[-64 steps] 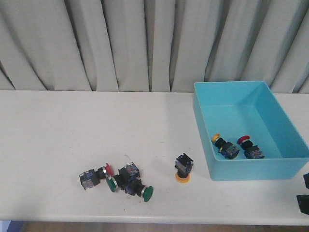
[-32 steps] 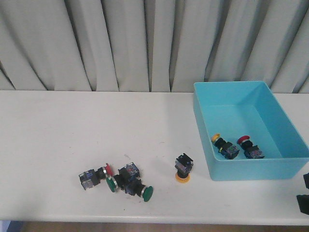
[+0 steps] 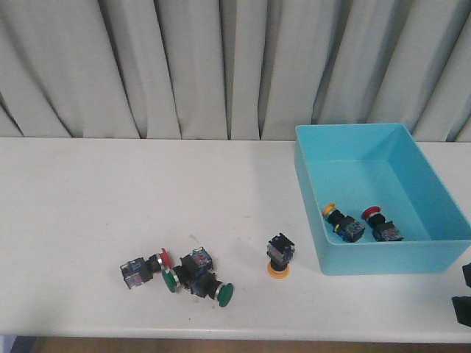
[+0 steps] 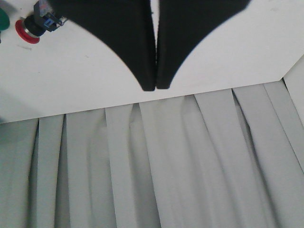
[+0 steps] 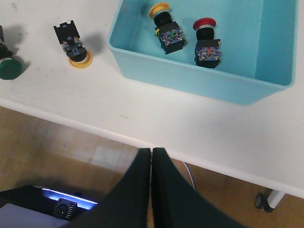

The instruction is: Pick red and yellow buttons and place in box

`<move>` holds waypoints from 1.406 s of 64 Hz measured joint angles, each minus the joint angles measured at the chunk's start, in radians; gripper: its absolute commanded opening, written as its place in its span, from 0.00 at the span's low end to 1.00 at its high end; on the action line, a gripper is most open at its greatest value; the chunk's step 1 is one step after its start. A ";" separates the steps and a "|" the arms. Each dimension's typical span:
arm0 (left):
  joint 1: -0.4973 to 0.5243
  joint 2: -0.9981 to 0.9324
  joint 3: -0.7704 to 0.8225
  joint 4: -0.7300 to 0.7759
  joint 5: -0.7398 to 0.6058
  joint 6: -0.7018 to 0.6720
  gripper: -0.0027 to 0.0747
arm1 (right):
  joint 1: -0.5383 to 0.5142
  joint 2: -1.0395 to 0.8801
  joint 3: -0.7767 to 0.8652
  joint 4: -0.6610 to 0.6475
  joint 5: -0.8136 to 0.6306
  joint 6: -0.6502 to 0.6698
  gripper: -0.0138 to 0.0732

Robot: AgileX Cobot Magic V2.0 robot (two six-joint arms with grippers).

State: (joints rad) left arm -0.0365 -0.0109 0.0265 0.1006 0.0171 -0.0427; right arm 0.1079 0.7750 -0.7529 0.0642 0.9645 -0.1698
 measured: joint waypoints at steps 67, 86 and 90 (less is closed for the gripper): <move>0.000 0.000 0.000 0.000 0.000 0.000 0.03 | -0.129 -0.637 0.536 0.022 -0.617 -0.046 0.15; 0.000 0.000 0.000 0.000 0.000 0.000 0.03 | -0.129 -0.785 0.697 0.032 -0.716 0.012 0.15; 0.000 0.000 0.000 0.000 0.000 0.000 0.03 | -0.129 -0.785 0.728 -0.011 -0.757 0.084 0.15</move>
State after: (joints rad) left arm -0.0365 -0.0109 0.0265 0.1006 0.0171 -0.0427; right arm -0.0206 -0.0098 -0.0247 0.0534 0.2074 -0.0855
